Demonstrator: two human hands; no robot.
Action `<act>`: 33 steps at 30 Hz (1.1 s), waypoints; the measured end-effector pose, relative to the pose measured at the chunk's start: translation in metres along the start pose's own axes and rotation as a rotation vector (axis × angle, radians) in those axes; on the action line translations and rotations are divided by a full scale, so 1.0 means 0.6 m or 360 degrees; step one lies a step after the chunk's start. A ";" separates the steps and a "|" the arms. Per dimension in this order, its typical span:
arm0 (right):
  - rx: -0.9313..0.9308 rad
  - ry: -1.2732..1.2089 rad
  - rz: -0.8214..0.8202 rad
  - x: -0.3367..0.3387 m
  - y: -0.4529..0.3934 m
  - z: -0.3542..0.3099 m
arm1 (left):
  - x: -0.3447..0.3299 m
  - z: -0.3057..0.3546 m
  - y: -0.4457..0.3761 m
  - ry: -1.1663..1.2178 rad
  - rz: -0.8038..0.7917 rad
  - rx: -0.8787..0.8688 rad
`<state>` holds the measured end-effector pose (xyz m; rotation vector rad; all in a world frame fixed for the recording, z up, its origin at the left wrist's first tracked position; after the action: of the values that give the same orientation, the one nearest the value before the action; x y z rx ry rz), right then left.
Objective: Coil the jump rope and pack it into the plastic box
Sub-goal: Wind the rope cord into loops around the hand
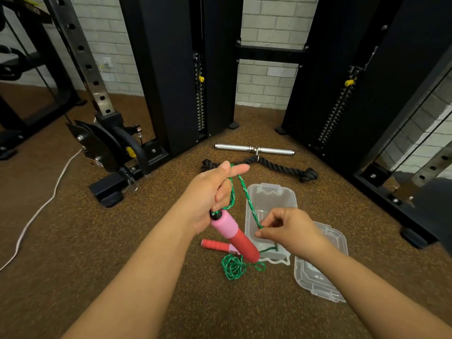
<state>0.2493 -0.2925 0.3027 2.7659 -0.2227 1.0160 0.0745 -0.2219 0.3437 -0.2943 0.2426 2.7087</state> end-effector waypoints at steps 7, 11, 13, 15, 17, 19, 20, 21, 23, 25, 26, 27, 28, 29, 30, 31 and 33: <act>0.0316 -0.0654 -0.0270 0.010 0.010 -0.029 | -0.023 -0.006 0.014 -0.0059 -0.0425 0.0217; 0.0419 -0.0758 -0.0234 0.010 0.007 -0.035 | -0.025 -0.004 0.018 0.0046 -0.0522 0.0284; 0.0368 -0.0675 -0.0072 0.011 0.006 -0.031 | -0.022 -0.002 0.017 0.0106 -0.0500 0.0284; 0.0297 -0.0544 0.0067 0.010 0.005 -0.024 | -0.019 0.000 0.014 0.0131 -0.0416 0.0249; 0.0309 -0.0279 0.0071 0.005 0.009 -0.021 | -0.016 -0.001 0.011 0.0143 -0.0287 0.0177; 0.0474 0.0236 0.0014 -0.003 0.015 -0.020 | -0.016 -0.003 0.008 0.0164 -0.0150 0.0105; 0.0613 0.0530 0.0029 -0.007 0.018 -0.019 | -0.016 -0.003 0.007 0.0164 -0.0092 0.0092; 0.0757 0.0773 0.0058 -0.011 0.023 -0.020 | -0.017 -0.003 0.008 0.0159 -0.0052 0.0086; 0.0962 0.0983 0.0105 -0.015 0.032 -0.027 | -0.018 -0.003 0.009 0.0098 -0.0007 0.0068; 0.1084 0.0958 0.0106 -0.013 0.040 -0.039 | -0.016 -0.006 0.008 -0.0074 0.0023 0.0073; 0.1111 0.0907 0.0099 -0.010 0.043 -0.045 | -0.015 -0.009 0.008 -0.0196 0.0032 0.0073; 0.1129 0.0835 0.0096 -0.006 0.045 -0.050 | -0.015 -0.011 0.008 -0.0312 0.0024 0.0069; 0.1131 0.0758 0.0070 -0.002 0.045 -0.055 | -0.015 -0.015 0.007 -0.0402 -0.0004 0.0062; 0.1136 0.0680 0.0037 0.001 0.044 -0.059 | -0.016 -0.017 0.008 -0.0467 -0.0041 0.0059; 0.1129 0.0589 0.0002 0.005 0.044 -0.063 | -0.018 -0.019 0.010 -0.0518 -0.0066 0.0063; 0.1099 0.0478 -0.0031 0.008 0.042 -0.066 | -0.020 -0.020 0.012 -0.0570 -0.0072 0.0066; 0.0986 0.0263 -0.0068 0.019 0.039 -0.071 | -0.023 -0.019 0.017 -0.0673 -0.0087 0.0083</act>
<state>0.2266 -0.3065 0.3448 3.1622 0.2141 1.5029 0.0847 -0.2383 0.3373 0.2822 0.1770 2.6272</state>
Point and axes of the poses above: each hand's wrist, its own y-axis away from the middle knuckle, its own x-axis out of the back of the hand, z = x × y, the point moved 1 cm from there along -y, towards the middle knuckle, and after that the axes turned 5 degrees about z, right-handed, at the moved point
